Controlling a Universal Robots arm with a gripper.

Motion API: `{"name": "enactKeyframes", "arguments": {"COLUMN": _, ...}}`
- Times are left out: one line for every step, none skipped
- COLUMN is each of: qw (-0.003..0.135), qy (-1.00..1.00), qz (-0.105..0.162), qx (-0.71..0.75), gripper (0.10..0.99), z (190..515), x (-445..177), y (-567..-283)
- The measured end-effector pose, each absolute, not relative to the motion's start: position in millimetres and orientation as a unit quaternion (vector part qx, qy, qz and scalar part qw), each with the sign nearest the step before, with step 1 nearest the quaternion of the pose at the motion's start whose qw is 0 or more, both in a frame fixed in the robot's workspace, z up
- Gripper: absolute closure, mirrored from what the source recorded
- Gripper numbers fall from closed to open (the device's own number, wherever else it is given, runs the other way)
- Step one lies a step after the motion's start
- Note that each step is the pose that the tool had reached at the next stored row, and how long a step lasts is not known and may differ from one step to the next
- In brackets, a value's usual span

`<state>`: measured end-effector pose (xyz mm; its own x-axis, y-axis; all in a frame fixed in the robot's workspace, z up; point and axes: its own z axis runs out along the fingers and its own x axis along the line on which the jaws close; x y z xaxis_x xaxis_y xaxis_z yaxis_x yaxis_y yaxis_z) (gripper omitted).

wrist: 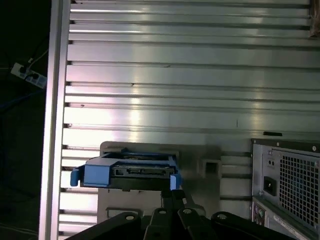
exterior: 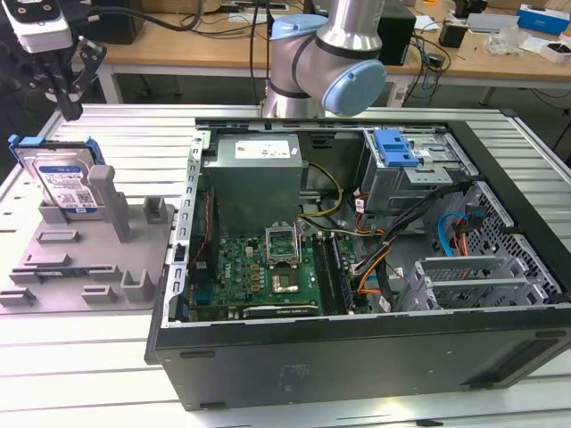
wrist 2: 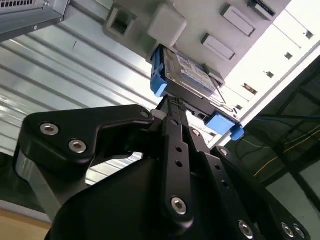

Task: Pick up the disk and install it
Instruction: 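Pick up the disk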

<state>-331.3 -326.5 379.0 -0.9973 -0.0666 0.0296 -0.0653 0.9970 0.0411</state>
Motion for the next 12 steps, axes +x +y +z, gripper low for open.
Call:
{"name": "enactKeyframes", "arguments": {"qw": 0.016, "qy": -0.999, "qz": -0.020, "qx": 0.042, "gripper": 0.980, "z": 378.9, "x": -331.3, "y": -326.5}}
{"name": "enactKeyframes", "arguments": {"qw": 0.016, "qy": -0.998, "qz": -0.020, "qx": 0.055, "gripper": 0.980, "z": 378.7, "x": -331.3, "y": -326.5}}
{"name": "enactKeyframes", "arguments": {"qw": 0.016, "qy": -0.997, "qz": -0.019, "qx": 0.075, "gripper": 0.980, "z": 378.3, "x": -331.3, "y": -326.5}}
{"name": "enactKeyframes", "arguments": {"qw": 0.017, "qy": -0.996, "qz": -0.019, "qx": 0.090, "gripper": 0.980, "z": 378.1, "x": -331.3, "y": -326.5}}
{"name": "enactKeyframes", "arguments": {"qw": 0.017, "qy": -0.994, "qz": -0.019, "qx": 0.106, "gripper": 0.980, "z": 377.9, "x": -331.3, "y": -326.5}}
{"name": "enactKeyframes", "arguments": {"qw": 0.017, "qy": -0.992, "qz": -0.019, "qx": 0.120, "gripper": 0.980, "z": 377.7, "x": -331.3, "y": -326.5}}
{"name": "enactKeyframes", "arguments": {"qw": 0.017, "qy": -0.991, "qz": -0.018, "qx": 0.130, "gripper": 0.980, "z": 377.6, "x": -331.3, "y": -326.5}}
{"name": "enactKeyframes", "arguments": {"qw": 0.018, "qy": -0.990, "qz": -0.018, "qx": 0.138, "gripper": 0.980, "z": 377.5, "x": -331.3, "y": -326.5}}
{"name": "enactKeyframes", "arguments": {"qw": 0.018, "qy": -0.988, "qz": -0.018, "qx": 0.152, "gripper": 0.980, "z": 377.4, "x": -331.3, "y": -326.5}}
{"name": "enactKeyframes", "arguments": {"qw": 0.018, "qy": -0.987, "qz": -0.018, "qx": 0.160, "gripper": 0.980, "z": 377.3, "x": -331.3, "y": -326.5}}
{"name": "enactKeyframes", "arguments": {"qw": 0.018, "qy": -0.985, "qz": -0.018, "qx": 0.168, "gripper": 0.980, "z": 377.2, "x": -331.3, "y": -326.5}}
{"name": "enactKeyframes", "arguments": {"qw": 0.018, "qy": -0.984, "qz": -0.018, "qx": 0.179, "gripper": 0.980, "z": 377.1, "x": -331.3, "y": -326.5}}
